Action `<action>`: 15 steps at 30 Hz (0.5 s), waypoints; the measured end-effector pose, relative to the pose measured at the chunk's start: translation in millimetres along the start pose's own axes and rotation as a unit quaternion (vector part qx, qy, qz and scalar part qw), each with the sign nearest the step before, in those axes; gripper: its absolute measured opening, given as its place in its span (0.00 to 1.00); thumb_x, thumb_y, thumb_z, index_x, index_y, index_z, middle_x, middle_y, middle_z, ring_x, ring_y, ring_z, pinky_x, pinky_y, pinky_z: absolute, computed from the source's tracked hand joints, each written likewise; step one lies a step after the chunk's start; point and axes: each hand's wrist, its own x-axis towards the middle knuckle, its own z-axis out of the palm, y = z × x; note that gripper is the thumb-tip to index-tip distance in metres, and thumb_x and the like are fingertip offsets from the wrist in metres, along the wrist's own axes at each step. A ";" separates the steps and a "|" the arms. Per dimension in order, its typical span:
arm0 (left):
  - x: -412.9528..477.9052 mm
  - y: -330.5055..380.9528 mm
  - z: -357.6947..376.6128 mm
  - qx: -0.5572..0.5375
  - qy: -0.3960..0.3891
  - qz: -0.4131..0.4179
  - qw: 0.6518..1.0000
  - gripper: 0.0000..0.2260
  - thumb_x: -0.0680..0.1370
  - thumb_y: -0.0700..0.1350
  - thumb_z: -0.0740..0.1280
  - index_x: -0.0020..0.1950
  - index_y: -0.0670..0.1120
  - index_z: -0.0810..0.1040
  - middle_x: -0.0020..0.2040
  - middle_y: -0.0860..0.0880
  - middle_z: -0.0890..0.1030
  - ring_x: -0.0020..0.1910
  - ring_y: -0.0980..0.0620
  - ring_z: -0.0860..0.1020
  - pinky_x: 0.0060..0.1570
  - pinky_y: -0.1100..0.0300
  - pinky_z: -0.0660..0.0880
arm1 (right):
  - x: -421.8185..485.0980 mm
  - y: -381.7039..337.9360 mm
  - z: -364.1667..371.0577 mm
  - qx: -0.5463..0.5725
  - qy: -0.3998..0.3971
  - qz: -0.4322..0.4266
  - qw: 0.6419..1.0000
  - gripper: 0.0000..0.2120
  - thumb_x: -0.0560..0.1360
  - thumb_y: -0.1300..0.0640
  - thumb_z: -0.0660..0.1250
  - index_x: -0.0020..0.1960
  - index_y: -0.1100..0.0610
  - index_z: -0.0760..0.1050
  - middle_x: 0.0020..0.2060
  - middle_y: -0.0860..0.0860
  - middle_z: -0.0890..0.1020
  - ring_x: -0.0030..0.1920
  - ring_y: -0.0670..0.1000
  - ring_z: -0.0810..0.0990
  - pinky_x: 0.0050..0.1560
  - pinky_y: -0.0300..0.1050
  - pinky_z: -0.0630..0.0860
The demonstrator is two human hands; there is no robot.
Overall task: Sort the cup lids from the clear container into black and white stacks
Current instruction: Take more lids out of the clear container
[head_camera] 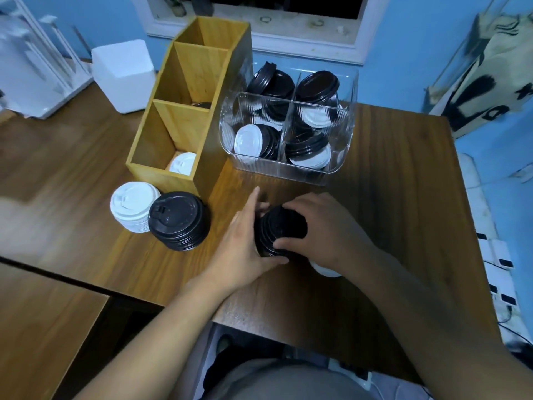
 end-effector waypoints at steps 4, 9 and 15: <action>0.1 -2.2 0.8 0.000 0.004 0.009 1.000 0.63 0.63 0.55 0.85 0.84 0.52 0.44 0.74 0.53 0.69 0.74 0.55 0.67 0.74 0.56 0.64 | 3.9 -5.0 5.8 -0.004 -0.017 -0.003 1.000 0.37 0.69 0.33 0.72 0.72 0.47 0.70 0.66 0.45 0.74 0.64 0.48 0.69 0.62 0.44 0.67; 0.9 -6.1 1.9 0.014 0.000 0.025 1.000 0.61 0.63 0.55 0.85 0.84 0.50 0.47 0.73 0.54 0.70 0.71 0.55 0.68 0.69 0.66 0.62 | 8.1 -6.0 13.0 -0.002 -0.025 0.001 1.000 0.37 0.67 0.34 0.73 0.72 0.46 0.70 0.65 0.44 0.73 0.63 0.47 0.67 0.58 0.42 0.66; 1.8 -4.8 -2.4 0.048 -0.006 0.059 0.997 0.52 0.67 0.60 0.81 0.82 0.47 0.58 0.71 0.52 0.72 0.68 0.55 0.68 0.68 0.67 0.63 | 7.2 2.2 14.0 -0.011 -0.012 -0.010 1.000 0.36 0.66 0.27 0.68 0.69 0.43 0.69 0.62 0.41 0.74 0.62 0.46 0.69 0.57 0.48 0.73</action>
